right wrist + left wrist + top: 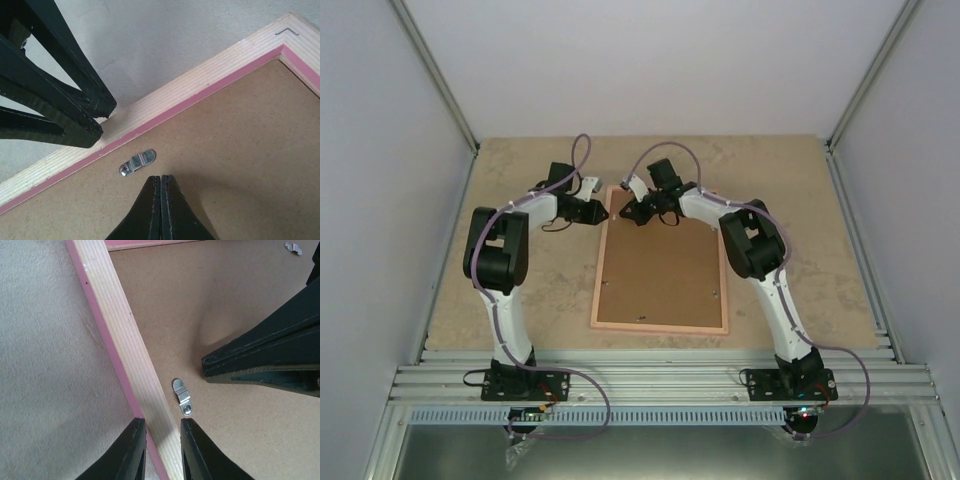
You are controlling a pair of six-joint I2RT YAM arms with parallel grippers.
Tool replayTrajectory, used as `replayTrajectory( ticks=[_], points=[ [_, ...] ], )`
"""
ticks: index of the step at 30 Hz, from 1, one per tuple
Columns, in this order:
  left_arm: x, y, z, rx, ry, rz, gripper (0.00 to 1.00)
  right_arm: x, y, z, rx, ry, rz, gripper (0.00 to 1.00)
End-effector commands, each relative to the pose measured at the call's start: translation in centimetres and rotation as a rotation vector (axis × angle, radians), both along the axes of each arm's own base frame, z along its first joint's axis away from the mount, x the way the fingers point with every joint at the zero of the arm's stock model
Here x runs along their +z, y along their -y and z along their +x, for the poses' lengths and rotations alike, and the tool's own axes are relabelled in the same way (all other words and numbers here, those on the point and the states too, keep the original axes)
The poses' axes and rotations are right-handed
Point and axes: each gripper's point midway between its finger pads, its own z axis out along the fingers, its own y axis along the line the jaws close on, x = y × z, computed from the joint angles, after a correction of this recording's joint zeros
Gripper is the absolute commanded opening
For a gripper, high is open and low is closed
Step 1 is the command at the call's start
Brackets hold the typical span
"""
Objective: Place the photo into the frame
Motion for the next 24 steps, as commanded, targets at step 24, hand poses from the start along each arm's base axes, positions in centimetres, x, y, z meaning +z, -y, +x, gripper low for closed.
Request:
replayTrajectory(
  ticks=[24],
  points=[
    [-1.9,1.2,-0.2,-0.031,-0.054,-0.02,0.0,-7.1,-2.6,-5.5,0.13,-0.171,-0.078,0.01]
  ],
)
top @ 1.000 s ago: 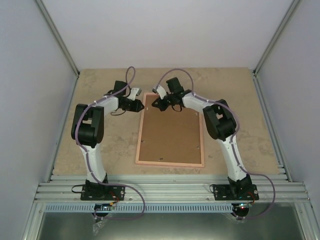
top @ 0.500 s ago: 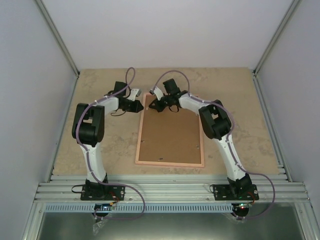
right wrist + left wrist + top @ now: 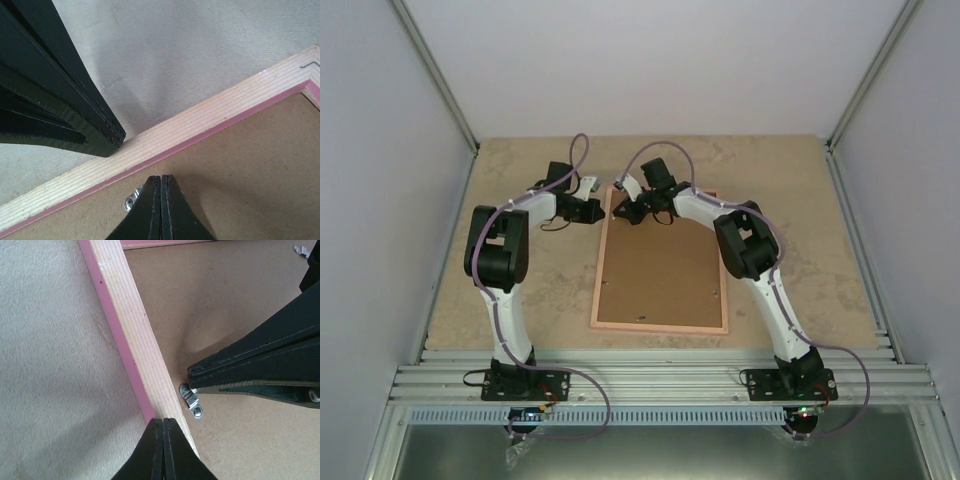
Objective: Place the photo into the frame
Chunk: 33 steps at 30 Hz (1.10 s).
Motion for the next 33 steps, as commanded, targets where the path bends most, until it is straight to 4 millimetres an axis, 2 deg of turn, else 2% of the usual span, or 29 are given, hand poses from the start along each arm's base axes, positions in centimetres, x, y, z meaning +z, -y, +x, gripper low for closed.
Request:
replayTrajectory(
  ticks=[1,6,19,22,26,28,33],
  points=[
    [-1.6,1.4,-0.5,-0.042,-0.036,-0.009,0.0,-6.7,-0.7,-6.2,0.111,-0.187,-0.106,0.01],
    [-1.7,1.5,-0.5,-0.04,-0.042,-0.012,0.0,-5.9,-1.6,-8.4,0.194,-0.182,-0.09,0.01],
    [-1.9,1.5,-0.6,-0.041,-0.049,-0.011,0.0,-4.2,-2.1,-10.1,0.333,-0.177,-0.04,0.01],
    [-1.9,1.5,-0.5,-0.042,-0.047,-0.009,0.0,-3.4,-2.1,-9.6,0.324,-0.175,-0.033,0.01],
    [-1.9,1.4,-0.6,-0.041,-0.046,-0.005,0.0,-0.9,-1.2,-7.4,0.237,-0.182,0.013,0.03],
    [-1.9,1.4,-0.5,-0.04,-0.044,-0.007,0.0,1.1,-0.9,-6.9,0.201,-0.144,0.049,0.06],
    [-1.8,1.5,-0.4,-0.038,-0.044,-0.013,0.0,2.7,-0.2,-5.6,0.161,-0.029,0.049,0.08]
  ],
)
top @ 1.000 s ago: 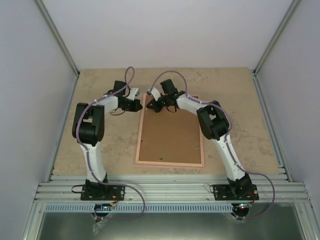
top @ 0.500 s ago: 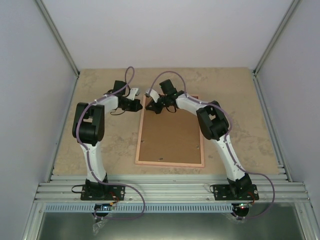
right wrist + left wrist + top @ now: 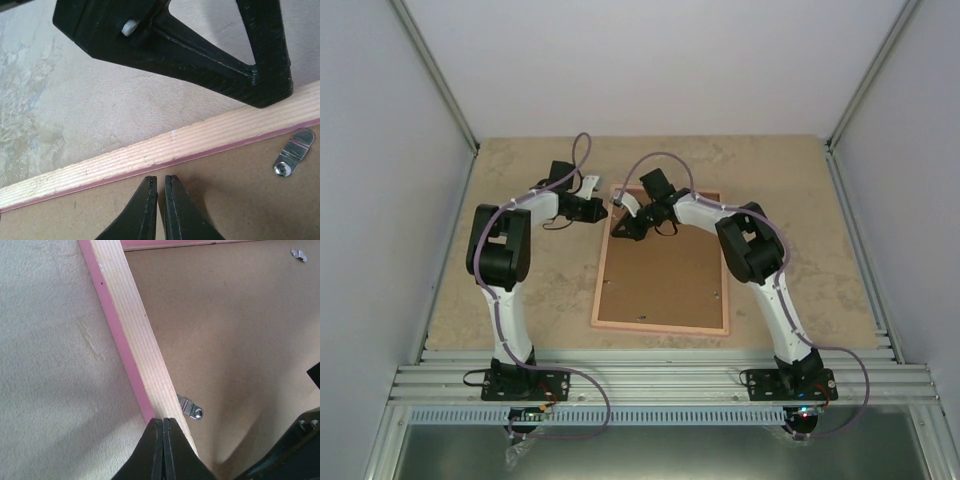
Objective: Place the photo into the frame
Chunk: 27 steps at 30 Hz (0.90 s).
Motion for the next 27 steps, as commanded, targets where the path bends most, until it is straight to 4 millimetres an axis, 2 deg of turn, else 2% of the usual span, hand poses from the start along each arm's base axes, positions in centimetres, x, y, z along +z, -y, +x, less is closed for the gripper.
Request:
replayTrajectory(
  ticks=[1,7,11,14,18,22,27],
  points=[
    [-1.8,0.9,-0.8,-0.026,-0.045,0.003,0.0,2.7,0.1,1.3,-0.045,0.086,0.028,0.08],
    [-2.0,0.8,-1.0,-0.03,-0.046,0.008,0.0,4.9,1.6,5.3,-0.182,0.183,0.034,0.07],
    [-1.8,0.8,-0.9,-0.03,-0.044,0.007,0.0,3.8,2.2,7.8,-0.264,0.212,-0.019,0.08],
    [-1.7,0.8,-0.8,-0.032,-0.041,0.006,0.0,2.6,1.5,7.0,-0.212,0.158,-0.014,0.21],
    [-1.9,0.9,-0.8,-0.032,-0.044,0.004,0.0,1.3,0.9,5.4,-0.128,0.127,-0.005,0.3],
    [-2.0,0.9,-0.8,-0.031,-0.049,0.001,0.0,-0.8,0.7,4.7,-0.082,0.14,-0.059,0.31],
    [-2.0,0.9,-0.8,-0.033,-0.048,0.002,0.0,-3.0,0.9,4.9,-0.082,0.157,-0.112,0.32]
  ],
)
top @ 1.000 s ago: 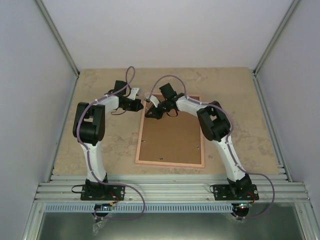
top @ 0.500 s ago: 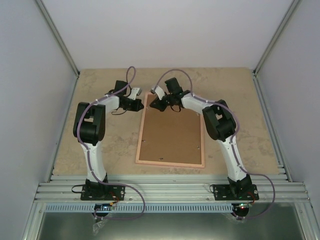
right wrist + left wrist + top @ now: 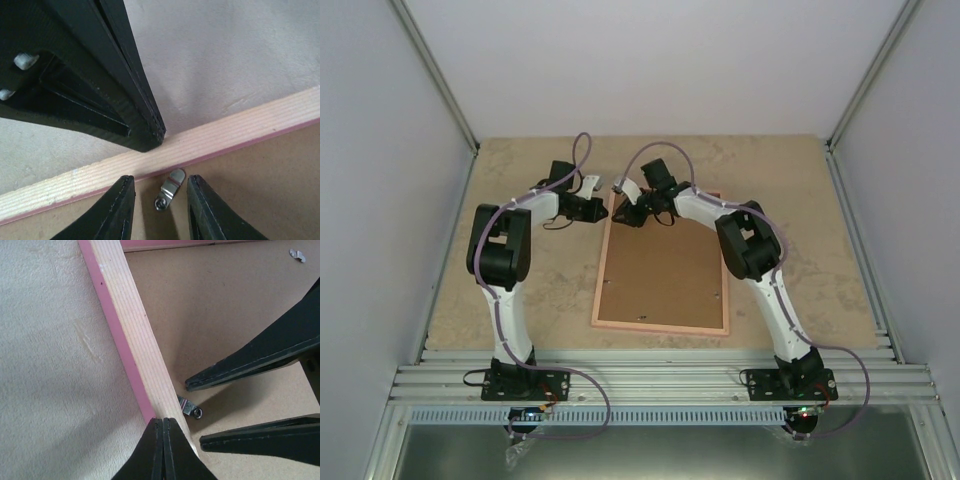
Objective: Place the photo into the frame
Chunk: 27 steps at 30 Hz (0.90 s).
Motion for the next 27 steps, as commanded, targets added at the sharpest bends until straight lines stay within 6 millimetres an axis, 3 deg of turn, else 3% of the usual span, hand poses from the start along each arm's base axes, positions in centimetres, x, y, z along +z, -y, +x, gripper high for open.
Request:
replayTrajectory(
  ticks=[1,6,14,18,23,27],
  points=[
    [-2.0,0.7,-0.8,-0.029,-0.05,0.008,0.0,-3.5,0.5,-0.3,0.016,-0.009,-0.083,0.31],
    [-2.1,0.7,-0.8,-0.029,-0.052,0.01,0.0,-4.6,0.3,-1.1,0.064,0.01,-0.116,0.27],
    [-2.2,0.8,-0.5,-0.028,-0.056,0.009,0.0,-5.8,0.1,-5.2,0.248,-0.019,-0.126,0.22],
    [-2.3,0.8,-0.4,-0.027,-0.057,0.013,0.0,-5.7,0.0,-6.0,0.303,-0.028,-0.107,0.18],
    [-2.6,0.5,-0.4,-0.023,-0.064,0.028,0.0,-2.9,-0.7,-4.8,0.29,0.011,-0.068,0.21],
    [-1.2,-0.2,0.1,-0.009,-0.039,0.023,0.01,2.6,0.0,-4.0,0.262,0.045,0.01,0.28]
  ],
)
